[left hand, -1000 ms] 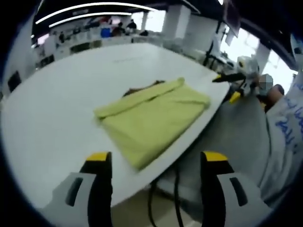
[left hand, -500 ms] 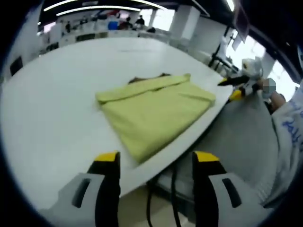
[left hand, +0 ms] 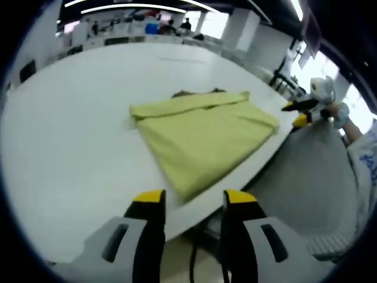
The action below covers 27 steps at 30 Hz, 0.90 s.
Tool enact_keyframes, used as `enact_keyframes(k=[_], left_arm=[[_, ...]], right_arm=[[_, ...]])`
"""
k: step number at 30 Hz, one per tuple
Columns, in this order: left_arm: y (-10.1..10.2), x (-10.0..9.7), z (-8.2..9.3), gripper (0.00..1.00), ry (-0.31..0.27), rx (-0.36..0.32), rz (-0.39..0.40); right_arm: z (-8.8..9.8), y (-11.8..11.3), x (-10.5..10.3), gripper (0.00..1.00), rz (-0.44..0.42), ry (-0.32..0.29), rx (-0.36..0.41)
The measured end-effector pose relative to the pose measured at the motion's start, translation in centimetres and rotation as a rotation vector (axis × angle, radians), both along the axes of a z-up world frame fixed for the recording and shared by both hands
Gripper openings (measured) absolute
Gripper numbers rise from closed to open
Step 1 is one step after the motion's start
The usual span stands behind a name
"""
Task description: Fold the garment on the visible template until the final outline fits inside the template.
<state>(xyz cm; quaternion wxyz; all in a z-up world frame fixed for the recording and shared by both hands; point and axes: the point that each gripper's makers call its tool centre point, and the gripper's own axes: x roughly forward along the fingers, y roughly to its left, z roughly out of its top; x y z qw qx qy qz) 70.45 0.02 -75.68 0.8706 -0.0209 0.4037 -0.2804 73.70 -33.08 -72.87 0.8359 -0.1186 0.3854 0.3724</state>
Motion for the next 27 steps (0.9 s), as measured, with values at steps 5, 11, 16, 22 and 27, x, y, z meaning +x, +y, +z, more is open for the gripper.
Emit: enact_keyframes(k=[5, 11, 16, 22, 27], left_arm=[[0.1, 0.2, -0.5, 0.29, 0.008, 0.005, 0.013], [-0.1, 0.1, -0.9, 0.19, 0.039, -0.005, 0.038], [0.2, 0.2, -1.4, 0.17, 0.05, 0.014, 0.048], [0.0, 0.4, -1.3, 0.14, 0.045, 0.001, 0.07], [-0.2, 0.3, -1.3, 0.09, 0.053, -0.004, 0.071]], right_arm=[[-0.3, 0.0, 0.1, 0.49, -0.002, 0.005, -0.007], [-0.6, 0.0, 0.0, 0.49, 0.009, 0.015, -0.013], [-0.7, 0.0, 0.0, 0.44, 0.011, 0.026, -0.007], [-1.2, -0.1, -0.2, 0.41, 0.016, 0.045, -0.02], [-1.6, -0.2, -0.3, 0.39, 0.017, 0.056, -0.031]])
